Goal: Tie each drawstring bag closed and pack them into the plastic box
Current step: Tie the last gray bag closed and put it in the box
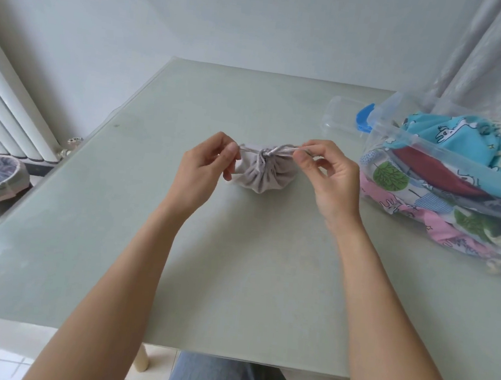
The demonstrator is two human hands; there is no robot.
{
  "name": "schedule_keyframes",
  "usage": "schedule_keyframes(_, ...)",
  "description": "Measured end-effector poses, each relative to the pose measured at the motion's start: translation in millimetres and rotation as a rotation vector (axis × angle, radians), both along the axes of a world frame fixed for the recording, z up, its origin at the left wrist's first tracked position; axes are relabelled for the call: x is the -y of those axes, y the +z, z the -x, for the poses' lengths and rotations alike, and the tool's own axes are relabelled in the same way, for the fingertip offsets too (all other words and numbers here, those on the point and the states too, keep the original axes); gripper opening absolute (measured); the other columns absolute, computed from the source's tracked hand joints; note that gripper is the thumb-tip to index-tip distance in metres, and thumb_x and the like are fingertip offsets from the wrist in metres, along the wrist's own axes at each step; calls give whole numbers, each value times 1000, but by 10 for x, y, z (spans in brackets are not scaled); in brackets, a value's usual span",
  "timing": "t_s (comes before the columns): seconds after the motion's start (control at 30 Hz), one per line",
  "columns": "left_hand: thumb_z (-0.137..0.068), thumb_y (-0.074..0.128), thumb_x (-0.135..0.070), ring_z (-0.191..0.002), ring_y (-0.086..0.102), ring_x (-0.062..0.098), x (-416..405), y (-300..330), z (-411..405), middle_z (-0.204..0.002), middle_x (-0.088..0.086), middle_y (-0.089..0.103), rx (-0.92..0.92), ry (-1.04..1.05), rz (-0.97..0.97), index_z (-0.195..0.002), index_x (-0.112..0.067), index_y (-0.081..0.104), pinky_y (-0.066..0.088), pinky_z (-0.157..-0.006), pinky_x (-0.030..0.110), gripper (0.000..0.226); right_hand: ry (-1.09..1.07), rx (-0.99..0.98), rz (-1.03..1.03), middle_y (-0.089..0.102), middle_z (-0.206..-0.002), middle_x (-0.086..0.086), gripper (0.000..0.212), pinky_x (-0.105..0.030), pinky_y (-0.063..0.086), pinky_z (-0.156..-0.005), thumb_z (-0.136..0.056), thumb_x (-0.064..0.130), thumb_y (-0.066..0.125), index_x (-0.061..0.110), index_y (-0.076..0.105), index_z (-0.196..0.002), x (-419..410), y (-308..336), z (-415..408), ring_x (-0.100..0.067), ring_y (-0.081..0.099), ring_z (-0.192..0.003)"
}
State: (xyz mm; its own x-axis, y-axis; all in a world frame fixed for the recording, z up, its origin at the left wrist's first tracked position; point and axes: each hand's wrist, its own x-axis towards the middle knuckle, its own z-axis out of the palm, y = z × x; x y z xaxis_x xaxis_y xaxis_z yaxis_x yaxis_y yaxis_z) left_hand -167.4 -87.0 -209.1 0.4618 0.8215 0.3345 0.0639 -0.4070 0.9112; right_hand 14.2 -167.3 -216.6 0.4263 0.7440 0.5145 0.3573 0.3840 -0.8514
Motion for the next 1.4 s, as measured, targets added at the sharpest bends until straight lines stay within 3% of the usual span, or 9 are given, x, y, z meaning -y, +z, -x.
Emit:
schedule_keyframes(0.17, -98, 46, -21, -55, 49, 6, -25, -70, -30, -65, -6, 53, -52, 29, 58, -74, -18, 51, 34, -50, 9, 25, -66, -140, 80, 62, -81, 5, 11, -18, 40, -71, -86, 19, 66, 23, 66, -75, -9, 4, 1, -5, 54, -76)
schedule_keyframes(0.33, -96, 48, -17, -57, 46, 6, -69, -159, -28, -57, -14, 52, -129, 119, -54, -71, -17, 53, 37, -58, 18, 25, -68, -315, 163, 63, -55, 6, 17, -15, 33, -43, -90, 17, 61, 11, 65, -74, 23, 9, 43, -4, 48, -45)
schedule_keyframes(0.67, -93, 51, -14, -61, 48, 5, -73, -167, 16, -58, -14, 53, -148, 141, -103, -70, -19, 58, 36, -60, 22, 24, -39, -462, 163, 61, -50, 4, 17, -15, 34, -43, -88, 9, 60, 6, 62, -71, 100, 106, 8, -5, 52, -43)
schedule_keyframes(0.87, -96, 46, -39, -88, 61, -4, -80, -149, 36, -93, -15, 70, -359, -25, -19, -103, -29, 64, 44, -81, 19, 22, -29, -28, 598, 70, -92, 2, 15, -28, 49, -78, -89, 23, 61, 22, 63, -104, 202, 8, -349, -8, 66, -85)
schedule_keyframes(1.03, -98, 44, -35, -99, 60, 6, -139, 25, 68, -107, -12, 65, -56, 136, -9, -120, -31, 56, 45, -85, 20, 26, -72, 33, 364, 62, -114, 5, 35, -23, 43, -95, -87, 20, 63, 27, 55, -121, 270, 272, -229, -5, 57, -104)
schedule_keyframes(1.17, -93, 53, -30, -102, 57, 6, -398, 40, 100, -117, -8, 61, -309, 123, -48, -126, -28, 52, 41, -86, 19, 33, 160, 475, 404, 49, -132, 14, 66, -4, 27, -97, -72, 31, 79, 30, 47, -130, 361, 355, -12, 2, 39, -123)
schedule_keyframes(1.23, -92, 56, -32, -111, 55, 12, -584, 16, 41, -126, -3, 57, -412, 105, -97, -130, -27, 49, 41, -92, 25, 39, 230, 670, 449, 46, -134, 14, 72, -8, 21, -103, -70, 32, 80, 32, 45, -133, 299, 249, 89, -1, 31, -128)
schedule_keyframes(1.3, -91, 56, -36, -122, 48, 19, -751, -40, -83, -135, 4, 51, -516, 64, -127, -134, -25, 45, 38, -101, 34, 46, 190, 831, 454, 53, -129, 11, 61, -27, 23, -109, -73, 37, 73, 33, 50, -129, 224, 97, 119, -10, 38, -126)
schedule_keyframes(1.4, -89, 56, -44, -132, 37, 25, -882, -84, -341, -143, 8, 42, -679, -47, -132, -140, -23, 37, 29, -110, 38, 59, 120, 870, 438, 66, -103, 10, 33, -31, 37, -95, -76, 35, 70, 29, 64, -108, 237, 60, 29, -14, 56, -98)
